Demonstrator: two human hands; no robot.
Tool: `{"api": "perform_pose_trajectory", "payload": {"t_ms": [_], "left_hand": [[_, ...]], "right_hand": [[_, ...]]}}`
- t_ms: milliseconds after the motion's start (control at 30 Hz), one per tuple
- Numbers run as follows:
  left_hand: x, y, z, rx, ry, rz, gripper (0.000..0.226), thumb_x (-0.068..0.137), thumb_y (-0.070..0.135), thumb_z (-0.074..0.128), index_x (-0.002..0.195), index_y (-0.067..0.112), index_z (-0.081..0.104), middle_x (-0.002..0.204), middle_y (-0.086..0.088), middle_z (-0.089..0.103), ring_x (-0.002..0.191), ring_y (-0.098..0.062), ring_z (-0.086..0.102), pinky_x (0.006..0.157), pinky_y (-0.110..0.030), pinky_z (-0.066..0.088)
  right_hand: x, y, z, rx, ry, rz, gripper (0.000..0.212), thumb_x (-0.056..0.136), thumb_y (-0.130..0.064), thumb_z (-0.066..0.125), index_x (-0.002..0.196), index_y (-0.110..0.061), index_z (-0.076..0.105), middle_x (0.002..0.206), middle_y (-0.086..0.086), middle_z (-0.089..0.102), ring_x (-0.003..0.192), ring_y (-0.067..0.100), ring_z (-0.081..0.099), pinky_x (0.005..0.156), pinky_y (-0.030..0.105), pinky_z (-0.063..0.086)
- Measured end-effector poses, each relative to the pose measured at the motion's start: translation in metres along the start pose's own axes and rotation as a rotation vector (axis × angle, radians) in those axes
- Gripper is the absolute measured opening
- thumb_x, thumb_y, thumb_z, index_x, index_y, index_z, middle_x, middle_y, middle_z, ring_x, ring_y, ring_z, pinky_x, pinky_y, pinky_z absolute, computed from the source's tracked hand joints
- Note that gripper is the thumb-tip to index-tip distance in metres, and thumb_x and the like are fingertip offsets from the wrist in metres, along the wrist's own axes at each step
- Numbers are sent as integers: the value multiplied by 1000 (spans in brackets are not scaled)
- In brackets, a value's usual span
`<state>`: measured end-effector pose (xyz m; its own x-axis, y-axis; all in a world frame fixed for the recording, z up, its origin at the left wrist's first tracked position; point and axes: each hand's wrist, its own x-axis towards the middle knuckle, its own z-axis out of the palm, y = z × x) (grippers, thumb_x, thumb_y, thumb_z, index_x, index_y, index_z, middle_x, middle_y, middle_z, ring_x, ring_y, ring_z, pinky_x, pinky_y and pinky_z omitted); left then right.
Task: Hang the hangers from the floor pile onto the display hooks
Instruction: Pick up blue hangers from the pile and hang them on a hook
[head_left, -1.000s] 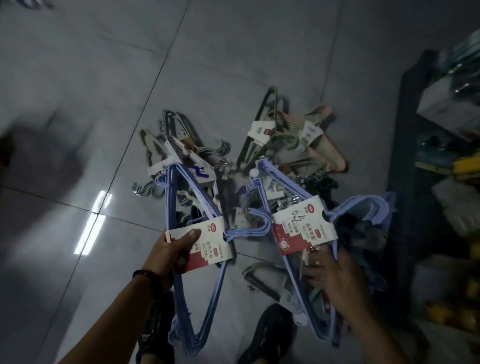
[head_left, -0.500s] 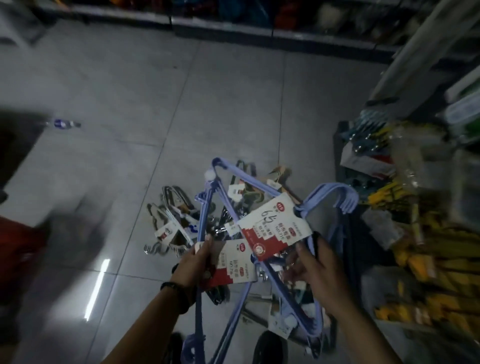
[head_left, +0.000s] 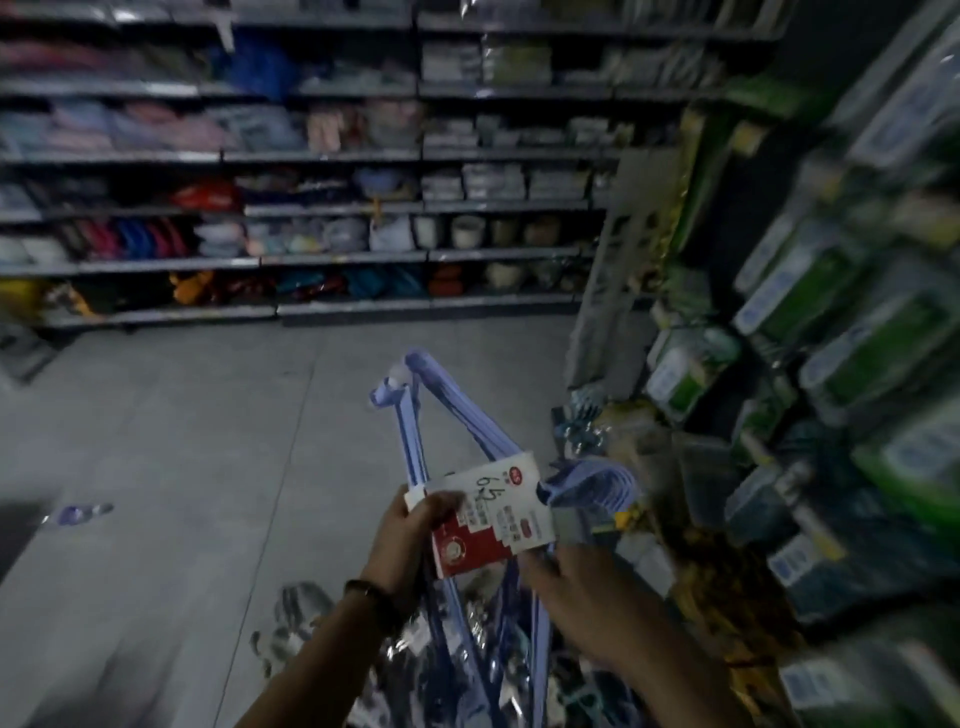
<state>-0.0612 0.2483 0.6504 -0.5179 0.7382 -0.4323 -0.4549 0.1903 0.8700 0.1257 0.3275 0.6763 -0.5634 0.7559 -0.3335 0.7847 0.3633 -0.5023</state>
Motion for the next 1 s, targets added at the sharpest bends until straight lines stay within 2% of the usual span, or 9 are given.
{"api": "perform_pose_trajectory", "payload": {"t_ms": [100,200,267,500,633,733,800,867,1000], "left_hand": [[-3,34,31,65,-147,157,69,68,31,85,126,3,61,114,-27,75,101,-49,73,87,-68,58],[-9,65,69,142,-303,245,64,68,27,89,125,9,64,110,-20,78,98,-44,76,86,-61,61],[-20,78,93,193,-421,263,59,72,24,92,124,14,65,109,-15,79,96,-38,77,85,-55,63],[-76,95,167,273,-810,316,46,82,8,86,121,17,63,95,-1,82,85,-23,79,66,-32,63],[-102,107,203,316,-1001,252,77,67,48,95,134,28,63,111,-5,80,100,-33,77,88,-53,63],[-127,124,235,304,-1106,189,69,72,73,78,125,29,74,116,-10,78,107,-36,75,97,-56,58],[-153,131,255,375,-1153,309,48,84,66,66,97,22,80,84,0,80,79,-20,77,79,-38,62],[-177,132,270,438,-1152,398,49,93,58,59,57,24,61,46,8,54,41,-8,54,50,-21,48],[-193,122,308,499,-1137,465,72,79,76,70,71,6,58,59,-15,47,52,-27,51,56,-35,46]], "right_hand": [[-25,-16,-80,-54,147,45,43,97,-51,54,70,-18,50,64,0,54,53,11,52,54,27,47],[-48,-45,-133,-70,659,-8,35,98,-55,53,110,-23,57,91,-1,63,74,17,63,62,34,56],[-58,-60,-153,-131,793,39,50,100,-56,51,137,-22,45,111,3,59,89,24,62,71,36,55],[-122,-37,-204,-185,973,295,27,104,-40,53,112,-14,58,80,3,58,69,24,62,61,39,55],[-180,-12,-215,-209,997,449,27,109,-37,44,109,-14,57,75,-1,54,63,18,56,58,37,49],[-220,4,-216,-200,1041,484,30,110,-37,41,116,-13,57,80,-2,54,64,14,52,54,32,39],[-243,9,-215,-207,1047,503,33,110,-38,40,125,-12,55,81,-2,52,63,14,51,52,31,35],[-262,17,-215,-167,1079,497,36,110,-36,41,134,-10,50,78,-4,51,60,11,49,49,31,34],[-307,35,-220,-157,1191,513,28,108,-27,47,130,-11,52,72,-10,49,56,9,46,49,30,36]]}}
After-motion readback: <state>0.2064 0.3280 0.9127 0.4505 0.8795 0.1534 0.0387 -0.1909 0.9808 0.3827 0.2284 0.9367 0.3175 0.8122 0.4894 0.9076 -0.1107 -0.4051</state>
